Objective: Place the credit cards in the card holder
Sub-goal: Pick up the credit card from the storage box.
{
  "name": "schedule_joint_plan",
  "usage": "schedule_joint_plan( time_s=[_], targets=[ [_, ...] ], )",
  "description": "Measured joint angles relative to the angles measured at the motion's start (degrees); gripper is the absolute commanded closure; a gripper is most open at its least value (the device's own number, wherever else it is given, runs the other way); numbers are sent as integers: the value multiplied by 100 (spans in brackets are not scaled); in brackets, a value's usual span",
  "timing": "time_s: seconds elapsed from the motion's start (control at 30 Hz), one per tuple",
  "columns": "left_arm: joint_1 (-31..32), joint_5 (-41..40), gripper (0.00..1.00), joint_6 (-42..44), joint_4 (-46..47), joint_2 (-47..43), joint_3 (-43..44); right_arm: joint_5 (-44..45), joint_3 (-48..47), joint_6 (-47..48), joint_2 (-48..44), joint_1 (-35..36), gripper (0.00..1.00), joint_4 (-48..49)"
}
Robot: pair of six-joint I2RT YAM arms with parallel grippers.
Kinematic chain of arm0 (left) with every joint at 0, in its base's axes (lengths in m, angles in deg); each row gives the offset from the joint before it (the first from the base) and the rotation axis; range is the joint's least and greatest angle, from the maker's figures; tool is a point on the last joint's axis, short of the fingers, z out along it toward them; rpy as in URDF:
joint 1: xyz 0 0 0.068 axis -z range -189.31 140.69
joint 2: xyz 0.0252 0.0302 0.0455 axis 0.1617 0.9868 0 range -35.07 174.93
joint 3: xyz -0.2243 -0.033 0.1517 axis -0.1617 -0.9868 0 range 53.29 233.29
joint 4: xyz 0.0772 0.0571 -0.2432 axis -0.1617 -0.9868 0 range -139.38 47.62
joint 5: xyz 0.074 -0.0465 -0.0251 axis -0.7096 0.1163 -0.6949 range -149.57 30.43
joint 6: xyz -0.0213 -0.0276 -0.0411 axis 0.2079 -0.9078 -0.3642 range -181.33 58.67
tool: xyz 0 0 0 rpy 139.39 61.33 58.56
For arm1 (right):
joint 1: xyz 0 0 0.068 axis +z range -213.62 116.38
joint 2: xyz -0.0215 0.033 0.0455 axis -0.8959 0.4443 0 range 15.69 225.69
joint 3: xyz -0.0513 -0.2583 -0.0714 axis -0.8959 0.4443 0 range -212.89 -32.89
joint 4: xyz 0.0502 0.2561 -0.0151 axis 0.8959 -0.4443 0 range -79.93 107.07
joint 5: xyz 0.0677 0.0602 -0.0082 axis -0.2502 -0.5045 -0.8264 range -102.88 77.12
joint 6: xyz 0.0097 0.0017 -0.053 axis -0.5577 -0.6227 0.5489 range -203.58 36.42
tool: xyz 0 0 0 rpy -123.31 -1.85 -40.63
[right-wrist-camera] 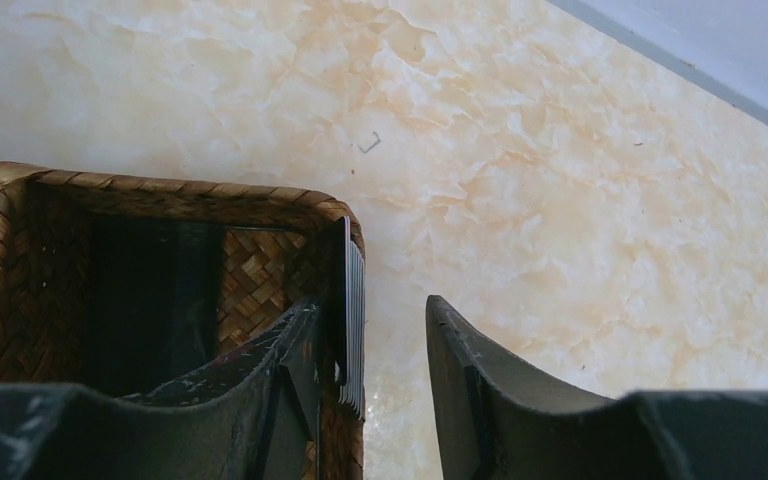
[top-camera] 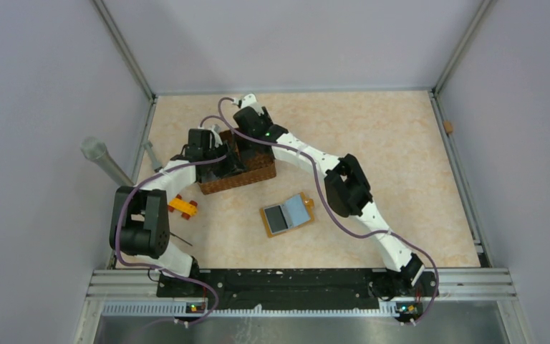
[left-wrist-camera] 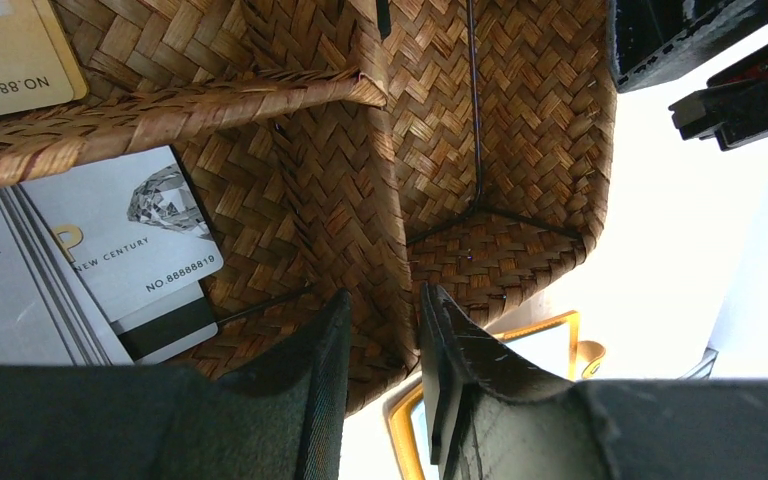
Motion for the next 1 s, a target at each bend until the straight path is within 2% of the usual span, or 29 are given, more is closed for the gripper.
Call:
schedule_joint_plan(
  time_s=[0.4, 0.63, 0.8, 0.9, 1.0],
  targets=[
    [0, 50, 67, 0, 2, 0, 0, 118, 0, 76, -109, 46, 65, 76],
    [0, 70, 68, 0, 2, 0, 0, 144, 0, 118, -184, 50, 88, 168],
    [0, 70, 68, 0, 2, 0, 0, 125, 2, 131, -184, 50, 96, 195],
    [0, 70, 68, 0, 2, 0, 0, 42, 70, 87, -225, 50, 97, 219],
    [0, 70, 68, 0, 2, 0, 0, -46, 157, 44, -282, 50, 93, 210]
  ],
)
